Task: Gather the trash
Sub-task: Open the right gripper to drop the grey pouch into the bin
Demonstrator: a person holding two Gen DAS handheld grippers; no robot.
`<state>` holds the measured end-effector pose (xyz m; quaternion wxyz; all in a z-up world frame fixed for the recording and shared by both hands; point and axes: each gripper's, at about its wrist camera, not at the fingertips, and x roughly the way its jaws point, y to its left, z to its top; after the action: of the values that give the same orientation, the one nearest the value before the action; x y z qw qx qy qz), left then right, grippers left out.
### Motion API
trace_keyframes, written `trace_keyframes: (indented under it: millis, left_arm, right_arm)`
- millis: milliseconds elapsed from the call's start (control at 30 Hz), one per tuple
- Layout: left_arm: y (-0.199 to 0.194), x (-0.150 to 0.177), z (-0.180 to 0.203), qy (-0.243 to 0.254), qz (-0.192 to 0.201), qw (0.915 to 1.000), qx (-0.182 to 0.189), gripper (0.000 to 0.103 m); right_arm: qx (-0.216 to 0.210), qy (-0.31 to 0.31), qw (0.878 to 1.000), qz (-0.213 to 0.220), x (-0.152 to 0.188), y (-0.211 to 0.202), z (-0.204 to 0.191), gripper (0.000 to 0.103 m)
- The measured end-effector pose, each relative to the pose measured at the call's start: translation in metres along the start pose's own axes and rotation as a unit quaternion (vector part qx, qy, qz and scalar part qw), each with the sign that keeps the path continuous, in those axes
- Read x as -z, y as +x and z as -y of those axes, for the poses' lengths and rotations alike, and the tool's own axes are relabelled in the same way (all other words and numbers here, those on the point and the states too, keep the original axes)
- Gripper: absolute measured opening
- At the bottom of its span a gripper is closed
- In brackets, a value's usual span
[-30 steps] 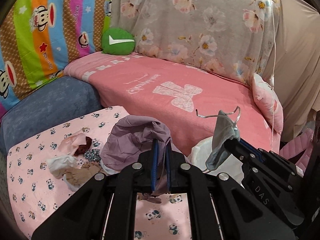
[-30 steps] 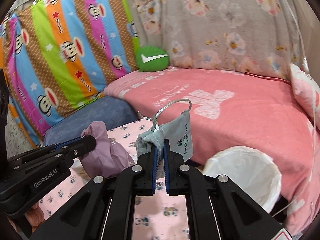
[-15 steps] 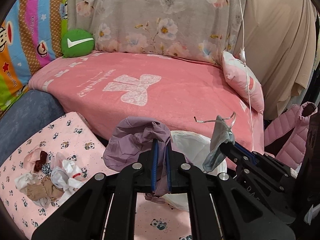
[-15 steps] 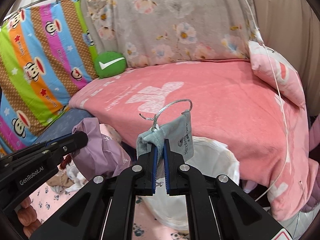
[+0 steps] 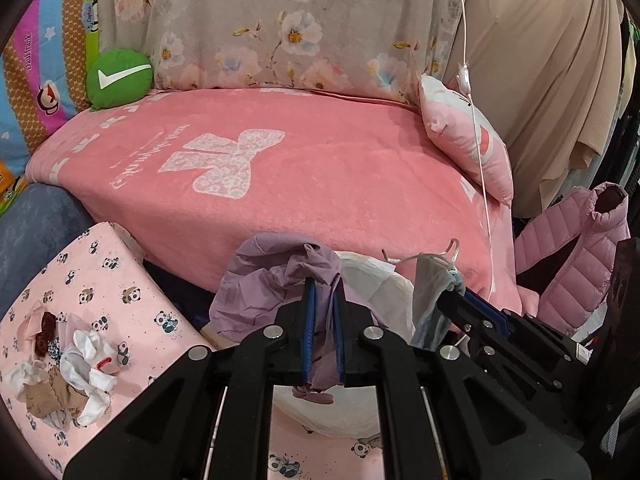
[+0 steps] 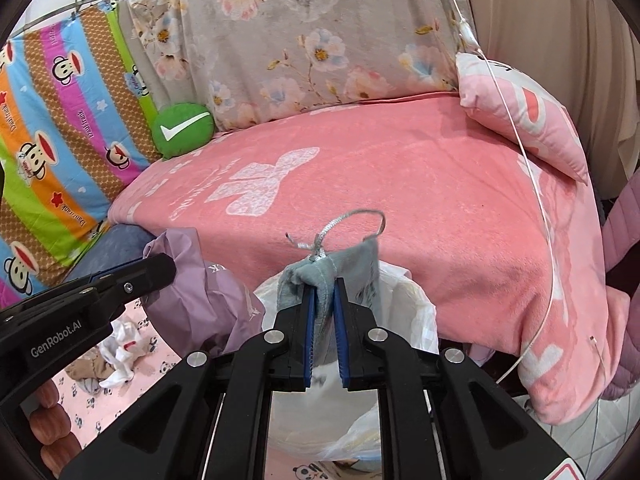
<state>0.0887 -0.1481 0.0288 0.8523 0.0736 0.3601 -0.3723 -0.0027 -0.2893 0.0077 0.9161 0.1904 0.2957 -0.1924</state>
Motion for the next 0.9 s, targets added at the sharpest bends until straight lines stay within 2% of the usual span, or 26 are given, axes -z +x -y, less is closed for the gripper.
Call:
trace_keyframes:
  millis: [67,133,200,400,900]
  left_arm:
    - [0.003,0.000,-0.003,-0.007,-0.003,1.0000,-0.004,0.023]
    - [0.004,0.000,-0.004,-0.015,0.001,0.9998,-0.012,0.058]
    - [0.000,0.000,-0.005,-0.020,0.018,0.9994,-0.022,0.066]
    - [-0.004,-0.003,-0.009,-0.022,0.025,0.9990,-0.031,0.066]
    - [-0.030,0.012,-0.047,-0.066,0.036,0.9949,-0.067,0.066]
  right_arm:
    - [0.004,0.002,1.000,-0.001,0.001,0.002,0.002,0.014]
    - [0.007,0.004,1.000,-0.001,0.003,0.004,0.002,0.016]
    - [0.009,0.006,1.000,0.000,0.003,0.005,0.003,0.025]
    - [0.014,0.007,1.000,0.009,0.003,0.003,0.001,0.040]
    - [-0.016,-0.020,1.000,0.005,0.004,-0.005,-0.034,0.041]
